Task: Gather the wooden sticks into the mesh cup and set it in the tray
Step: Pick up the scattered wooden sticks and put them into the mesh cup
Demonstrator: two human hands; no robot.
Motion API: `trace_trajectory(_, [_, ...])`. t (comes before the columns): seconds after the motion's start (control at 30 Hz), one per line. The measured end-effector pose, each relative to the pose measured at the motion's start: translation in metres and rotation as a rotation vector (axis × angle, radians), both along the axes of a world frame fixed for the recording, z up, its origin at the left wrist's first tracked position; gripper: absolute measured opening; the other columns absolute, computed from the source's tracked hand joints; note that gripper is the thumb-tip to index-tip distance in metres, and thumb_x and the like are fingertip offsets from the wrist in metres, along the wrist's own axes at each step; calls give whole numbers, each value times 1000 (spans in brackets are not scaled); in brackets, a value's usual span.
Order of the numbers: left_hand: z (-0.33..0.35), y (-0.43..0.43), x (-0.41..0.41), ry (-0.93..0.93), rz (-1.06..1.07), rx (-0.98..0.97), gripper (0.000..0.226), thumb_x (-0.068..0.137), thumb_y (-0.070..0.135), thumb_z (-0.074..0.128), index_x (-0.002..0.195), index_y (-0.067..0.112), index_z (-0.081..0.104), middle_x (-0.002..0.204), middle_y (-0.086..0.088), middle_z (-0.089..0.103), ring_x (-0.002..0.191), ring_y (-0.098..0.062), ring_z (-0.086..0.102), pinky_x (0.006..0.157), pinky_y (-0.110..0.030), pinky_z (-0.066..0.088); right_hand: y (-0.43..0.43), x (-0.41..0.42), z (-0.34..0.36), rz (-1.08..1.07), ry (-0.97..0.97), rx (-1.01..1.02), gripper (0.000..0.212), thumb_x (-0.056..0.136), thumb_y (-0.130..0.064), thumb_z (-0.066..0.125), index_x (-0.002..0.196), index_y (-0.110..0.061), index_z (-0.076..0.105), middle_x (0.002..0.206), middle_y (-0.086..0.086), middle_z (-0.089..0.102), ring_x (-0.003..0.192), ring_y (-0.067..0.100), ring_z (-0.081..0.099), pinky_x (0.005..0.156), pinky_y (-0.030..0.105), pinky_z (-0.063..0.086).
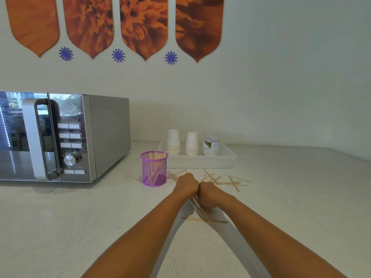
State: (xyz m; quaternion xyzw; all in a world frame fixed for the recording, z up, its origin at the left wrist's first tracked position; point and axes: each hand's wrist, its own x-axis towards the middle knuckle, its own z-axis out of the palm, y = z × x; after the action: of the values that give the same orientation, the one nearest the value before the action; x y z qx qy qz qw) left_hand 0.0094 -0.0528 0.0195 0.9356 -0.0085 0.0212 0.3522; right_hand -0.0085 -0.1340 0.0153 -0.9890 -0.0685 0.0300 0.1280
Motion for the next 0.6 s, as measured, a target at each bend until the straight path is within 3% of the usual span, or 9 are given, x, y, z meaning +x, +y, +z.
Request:
trace_trajectory(0.07, [-1, 4, 3, -17, 12, -93, 31, 92, -2, 37, 68, 10, 50, 82, -8, 54, 95, -27, 53, 71, -31, 41, 0, 0, -3, 9, -16, 56, 32, 96, -3, 38, 120, 2, 58, 125, 20, 61, 84, 23, 57, 57, 19, 40])
trace_trajectory(0.13, [-1, 11, 5, -56, 61, -142, 33, 93, -4, 37, 70, 12, 55, 88, -8, 56, 96, -25, 53, 76, -31, 41, -1, 1, -1, -28, -43, 143, 36, 95, -4, 42, 128, 0, 55, 132, 17, 58, 114, 28, 59, 85, 28, 50])
trace_trajectory(0.2, [0, 17, 6, -108, 86, -113, 31, 92, -5, 39, 78, 9, 63, 95, -13, 62, 100, -26, 58, 87, -35, 49, -4, 3, 2, -67, -69, 189, 41, 94, -14, 50, 135, -4, 50, 140, 12, 52, 128, 25, 51, 104, 30, 43])
trace_trajectory(0.27, [0, 21, 8, -156, 94, -70, 30, 93, -5, 42, 108, 2, 67, 119, -17, 64, 111, -29, 61, 96, -35, 50, -6, 3, 4, -66, -29, 172, 54, 90, -33, 59, 134, -4, 49, 139, 11, 53, 128, 25, 51, 105, 32, 42])
trace_trajectory(0.37, [-3, 27, 14, -153, 71, 2, 34, 92, -5, 45, 121, 2, 61, 129, -15, 61, 117, -29, 59, 99, -34, 50, -3, 2, 1, -76, 28, 98, 68, 83, -47, 63, 135, -6, 47, 138, 10, 54, 127, 25, 52, 102, 32, 44])
trace_trajectory(0.5, [-6, 31, 25, -93, -39, 175, 41, 93, -4, 45, 132, 6, 52, 137, -14, 54, 123, -28, 55, 99, -32, 47, 0, 16, -8, -100, -44, 33, 42, 88, -28, 63, 121, -2, 59, 113, 12, 64, 115, 28, 60, 87, 32, 49])
trace_trajectory(0.6, [-6, 31, 34, -72, -105, 277, 46, 95, -1, 44, 140, 9, 42, 145, -12, 46, 131, -26, 47, 107, -32, 40, -8, 22, -9, -114, -124, 12, 28, 90, -7, 54, 116, -2, 64, 118, 16, 65, 109, 30, 63, 89, 33, 51])
